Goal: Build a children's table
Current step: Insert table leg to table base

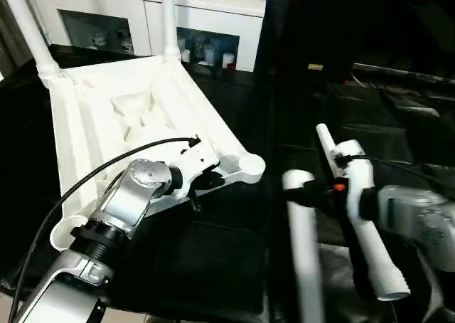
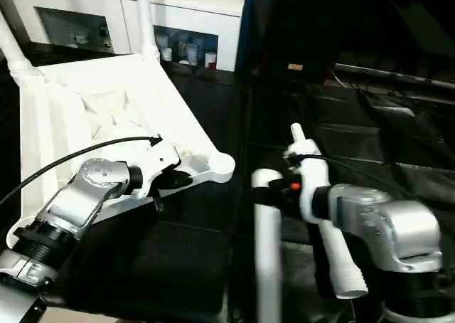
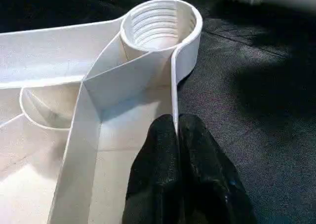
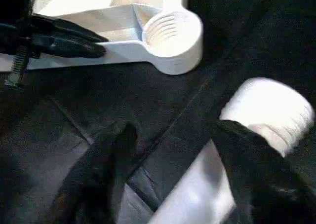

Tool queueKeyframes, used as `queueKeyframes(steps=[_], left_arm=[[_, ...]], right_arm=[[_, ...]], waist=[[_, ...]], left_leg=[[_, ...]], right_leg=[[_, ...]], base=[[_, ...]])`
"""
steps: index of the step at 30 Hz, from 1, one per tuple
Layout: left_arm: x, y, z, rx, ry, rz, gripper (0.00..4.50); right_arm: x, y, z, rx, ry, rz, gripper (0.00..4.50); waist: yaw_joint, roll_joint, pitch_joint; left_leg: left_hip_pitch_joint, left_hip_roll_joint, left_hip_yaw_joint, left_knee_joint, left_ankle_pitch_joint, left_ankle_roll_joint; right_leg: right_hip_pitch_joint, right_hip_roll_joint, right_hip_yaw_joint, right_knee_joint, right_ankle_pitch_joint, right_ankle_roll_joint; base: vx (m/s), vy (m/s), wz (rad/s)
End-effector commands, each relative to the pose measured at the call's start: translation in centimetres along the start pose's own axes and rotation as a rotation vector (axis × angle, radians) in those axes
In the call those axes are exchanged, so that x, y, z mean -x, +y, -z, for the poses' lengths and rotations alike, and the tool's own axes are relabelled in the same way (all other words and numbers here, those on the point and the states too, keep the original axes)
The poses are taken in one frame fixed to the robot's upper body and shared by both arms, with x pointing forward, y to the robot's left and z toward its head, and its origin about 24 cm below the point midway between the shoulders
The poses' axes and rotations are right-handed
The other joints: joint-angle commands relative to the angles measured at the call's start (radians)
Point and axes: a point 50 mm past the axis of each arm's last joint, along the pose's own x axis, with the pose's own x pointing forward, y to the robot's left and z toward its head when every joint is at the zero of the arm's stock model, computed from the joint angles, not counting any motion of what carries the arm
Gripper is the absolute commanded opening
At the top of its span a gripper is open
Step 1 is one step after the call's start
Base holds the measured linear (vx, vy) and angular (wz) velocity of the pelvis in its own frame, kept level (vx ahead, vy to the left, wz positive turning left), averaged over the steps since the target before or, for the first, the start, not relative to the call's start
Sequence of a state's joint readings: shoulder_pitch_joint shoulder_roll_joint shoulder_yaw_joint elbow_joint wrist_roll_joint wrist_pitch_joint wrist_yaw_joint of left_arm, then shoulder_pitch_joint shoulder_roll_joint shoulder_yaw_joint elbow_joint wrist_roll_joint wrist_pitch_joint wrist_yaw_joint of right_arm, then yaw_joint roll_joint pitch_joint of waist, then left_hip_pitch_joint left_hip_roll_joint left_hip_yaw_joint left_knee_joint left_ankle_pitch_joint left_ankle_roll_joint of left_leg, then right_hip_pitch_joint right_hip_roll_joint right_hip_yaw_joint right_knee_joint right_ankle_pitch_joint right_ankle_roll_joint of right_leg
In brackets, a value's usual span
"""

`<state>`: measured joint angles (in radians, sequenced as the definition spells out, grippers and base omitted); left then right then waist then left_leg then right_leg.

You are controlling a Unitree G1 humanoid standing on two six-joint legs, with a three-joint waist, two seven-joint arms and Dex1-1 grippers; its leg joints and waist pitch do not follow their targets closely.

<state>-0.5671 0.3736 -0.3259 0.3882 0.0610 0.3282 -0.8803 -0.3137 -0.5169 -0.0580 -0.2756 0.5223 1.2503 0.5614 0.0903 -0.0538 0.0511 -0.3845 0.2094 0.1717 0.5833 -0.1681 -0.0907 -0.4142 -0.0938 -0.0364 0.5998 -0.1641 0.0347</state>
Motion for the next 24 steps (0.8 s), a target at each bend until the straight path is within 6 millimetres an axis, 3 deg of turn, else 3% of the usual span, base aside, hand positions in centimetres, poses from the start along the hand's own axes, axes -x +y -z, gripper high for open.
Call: queueKeyframes(steps=[1, 11, 13, 14, 16, 24], left_arm=[[-0.2, -0.6, 1.7, 0.011, 0.086, 0.027, 0.0], [-0.3, -0.5, 1.7, 0.005, 0.09, 0.025, 0.0], [-0.3, -0.5, 1.7, 0.005, 0.09, 0.025, 0.0], [-0.3, -0.6, 1.7, 0.004, 0.091, 0.026, 0.0], [-0.3, -0.6, 1.7, 0.004, 0.091, 0.027, 0.0], [-0.1, -1.2, 1.4, -0.08, 0.037, 0.117, 0.0]], right_arm=[[0.5, 0.2, -0.5, 0.049, 0.023, 0.036, 3.25], [1.9, -0.3, -0.9, 0.174, 0.16, 0.196, 4.11], [2.1, -0.4, -1.0, 0.159, 0.152, 0.206, 4.11], [2.2, -0.6, -1.1, 0.144, 0.138, 0.214, 4.31], [2.3, -0.8, -1.3, 0.126, 0.122, 0.228, 4.31], [3.9, -1.4, -0.8, 0.094, 0.176, 0.29, 4.45]], waist=[[0.006, 0.006, -0.06], [0.008, 0.005, -0.06], [0.008, 0.004, -0.062], [0.009, 0.005, -0.063], [0.009, 0.011, -0.063], [0.011, 0.006, -0.064]], left_leg=[[0.019, 0.011, 0.001, -0.08, -0.283, -0.057], [0.019, 0.011, 0.001, -0.077, -0.263, -0.064], [0.018, 0.009, 0.002, -0.075, -0.252, -0.06], [0.018, 0.009, 0.002, -0.075, -0.248, -0.059], [0.019, 0.01, 0.002, -0.074, -0.248, -0.059], [0.019, 0.009, 0.003, -0.073, -0.231, -0.054]], right_leg=[[0.034, -0.035, 0.023, -0.079, -0.363, -0.113], [0.038, -0.033, 0.024, -0.074, -0.324, -0.122], [0.039, -0.033, 0.025, -0.072, -0.31, -0.124], [0.04, -0.033, 0.024, -0.071, -0.303, -0.126], [0.039, -0.033, 0.024, -0.069, -0.289, -0.135], [0.044, -0.031, 0.025, -0.068, -0.26, -0.141]], base=[[0.0, 0.0, 0.0], [0.0, 0.0, 0.0], [0.0, 0.0, 0.0], [0.0, 0.0, 0.0], [0.0, 0.0, 0.0], [0.0, 0.0, 0.0]])
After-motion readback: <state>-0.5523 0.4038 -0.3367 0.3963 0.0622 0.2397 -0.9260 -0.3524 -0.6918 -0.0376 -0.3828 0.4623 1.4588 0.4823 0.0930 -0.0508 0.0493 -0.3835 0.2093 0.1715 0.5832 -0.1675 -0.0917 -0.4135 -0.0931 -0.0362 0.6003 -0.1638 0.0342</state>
